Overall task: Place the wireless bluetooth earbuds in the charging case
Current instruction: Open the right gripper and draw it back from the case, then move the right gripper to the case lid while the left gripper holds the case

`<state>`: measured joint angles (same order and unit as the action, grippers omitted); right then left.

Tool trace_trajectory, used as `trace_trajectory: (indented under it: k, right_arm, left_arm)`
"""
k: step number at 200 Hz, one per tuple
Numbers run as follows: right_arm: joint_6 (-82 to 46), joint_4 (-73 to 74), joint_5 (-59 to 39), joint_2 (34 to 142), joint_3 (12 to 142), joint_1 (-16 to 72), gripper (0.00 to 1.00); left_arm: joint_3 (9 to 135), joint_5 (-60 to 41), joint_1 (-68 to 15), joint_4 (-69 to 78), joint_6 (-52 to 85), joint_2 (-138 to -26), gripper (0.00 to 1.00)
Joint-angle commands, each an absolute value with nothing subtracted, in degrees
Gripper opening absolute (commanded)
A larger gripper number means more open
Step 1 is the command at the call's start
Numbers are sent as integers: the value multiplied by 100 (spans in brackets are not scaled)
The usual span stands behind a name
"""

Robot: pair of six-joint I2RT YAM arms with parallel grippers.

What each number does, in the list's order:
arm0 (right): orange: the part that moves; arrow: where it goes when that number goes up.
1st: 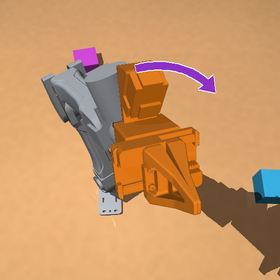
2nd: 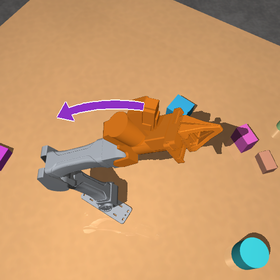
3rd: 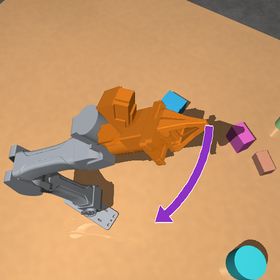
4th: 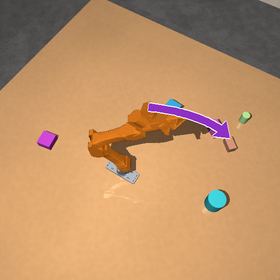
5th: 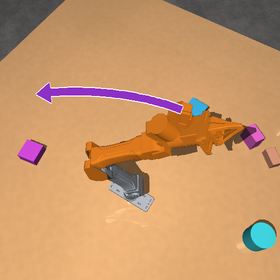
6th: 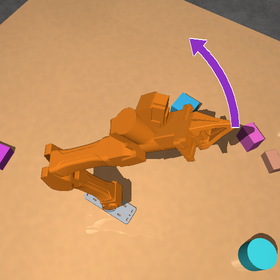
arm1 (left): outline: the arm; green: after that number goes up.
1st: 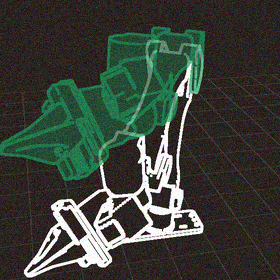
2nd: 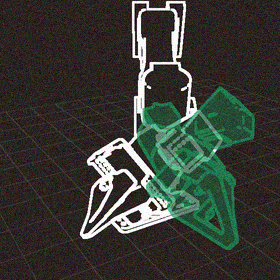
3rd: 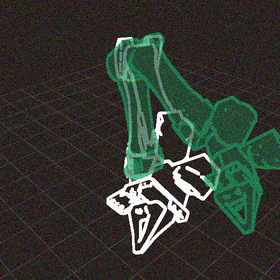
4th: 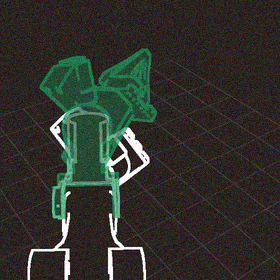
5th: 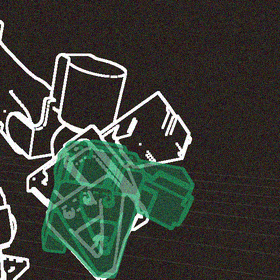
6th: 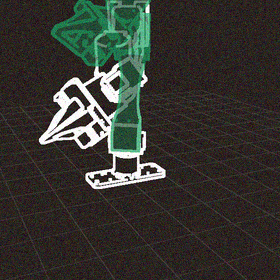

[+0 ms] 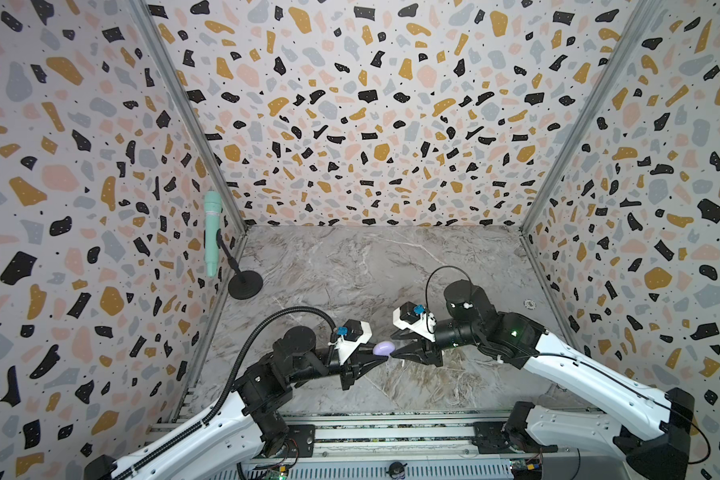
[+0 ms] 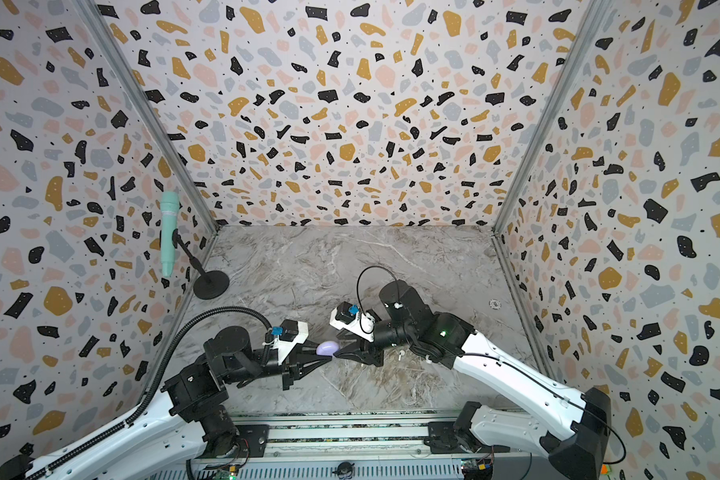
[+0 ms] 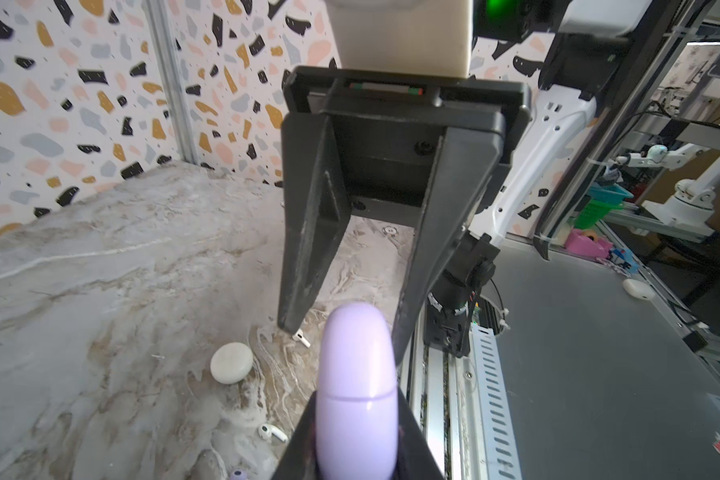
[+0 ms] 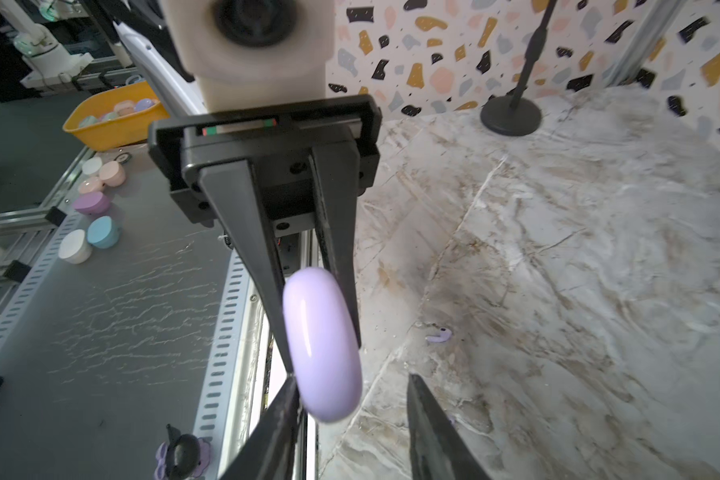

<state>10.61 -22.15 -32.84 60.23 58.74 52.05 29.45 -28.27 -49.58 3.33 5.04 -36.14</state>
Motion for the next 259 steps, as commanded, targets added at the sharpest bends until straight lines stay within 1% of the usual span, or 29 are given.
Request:
trace_trajectory:
  k: [1, 7, 13, 18, 27, 38, 44, 45, 48, 51, 52, 56, 57, 59, 63, 75, 85, 91, 99, 128, 140, 156, 167, 178, 226, 259]
  right_arm:
    - [856, -1706, -2738, 5493, 5726, 5163, 50]
    - [818, -1627, -2700, 5393, 5685, 5159, 52]
    - [764, -1551, -2652, 5276, 5644, 5150, 57]
    - [747, -1489, -2634, 5213, 5609, 5139, 59]
    - [673, -1311, -2551, 5064, 5529, 5133, 60]
    - [547, -1040, -2462, 4872, 5377, 5113, 67]
    - [455, -856, -2386, 4762, 5267, 5107, 74]
    - [417, -776, -2354, 4724, 5219, 5098, 76]
    - [374, -717, -2316, 4690, 5174, 5098, 78]
    - [320, -600, -2248, 4638, 5111, 5092, 82]
    - [276, -528, -2206, 4609, 5061, 5096, 85]
    - [206, -433, -2123, 4562, 4995, 5093, 88]
    - [170, -343, -2075, 4529, 4953, 5090, 92]
    - [151, -308, -2048, 4510, 4929, 5089, 93]
    - [69, -175, -1948, 4448, 4837, 5088, 100]
    - [-12, 154, -1826, 4315, 4594, 5089, 99]
    - [-110, 380, -1683, 4274, 4440, 5084, 99]
    - [-158, 505, -1590, 4279, 4362, 5088, 99]
    - [-182, 634, -1591, 4321, 4285, 5087, 99]
    - [-349, 817, -1680, 4616, 4232, 5096, 99]
    - [-361, 784, -1679, 4679, 4253, 5098, 99]
    - [-360, 785, -1619, 4641, 4234, 5102, 99]
    - [-377, 832, -1609, 4602, 4180, 5104, 99]
    - [-382, 918, -1601, 4571, 4096, 5106, 99]
    - [-178, 804, -1231, 4570, 4117, 5244, 99]
    - [267, 473, -813, 4675, 4291, 5730, 99]
  left_arm:
    - [2645, -2499, -4979, 1199, 413, -3359, 0]
    - [2560, -2402, -4975, 1327, 403, -3303, 0]
    - [2496, -2239, -4975, 1397, 399, -3251, 0]
    - [2439, -2136, -4978, 1487, 390, -3216, 0]
    - [2347, -1901, -4977, 1689, 377, -3179, 0]
    - [2246, -1784, -4977, 1940, 377, -3173, 0]
    - [2209, -1869, -4981, 2068, 263, -3180, 0]
    - [2199, -1884, -4982, 2088, 250, -3177, 0]
    - [2154, -1917, -4983, 2203, 211, -3181, 0]
    - [2096, -1947, -4980, 2367, 195, -3179, 0]
    - [2076, -1958, -4977, 2423, 190, -3181, 0]
    - [1975, -1991, -4981, 2690, 164, -3182, 0]
    - [1941, -2002, -4982, 2743, 152, -3177, 0]
    - [1889, -2014, -4981, 2894, 133, -3174, 0]
    - [1783, -2034, -4975, 3159, 99, -3182, 0]
    - [1615, -1976, -4977, 3666, -13, -3258, 0]
    - [1636, -1931, -4958, 3641, -215, -3429, 0]
    - [1647, -2072, -4935, 3572, -436, -3537, 0]
    - [1563, -2297, -4891, 3679, -643, -3675, 0]
    - [1321, -2400, -4887, 4448, -677, -3955, 0]
    - [1279, -2008, -4866, 4537, -504, -3940, 0]
    - [1577, -1168, -4825, 3810, -344, -3935, 0]
    - [1749, -699, -4832, 3585, -128, -3903, 0]
    - [1732, -479, -4828, 3675, 94, -3883, 0]
    - [1824, -682, -4826, 3548, -36, -3969, 0]
    - [1617, -1146, -4830, 3928, 174, -4055, 0]
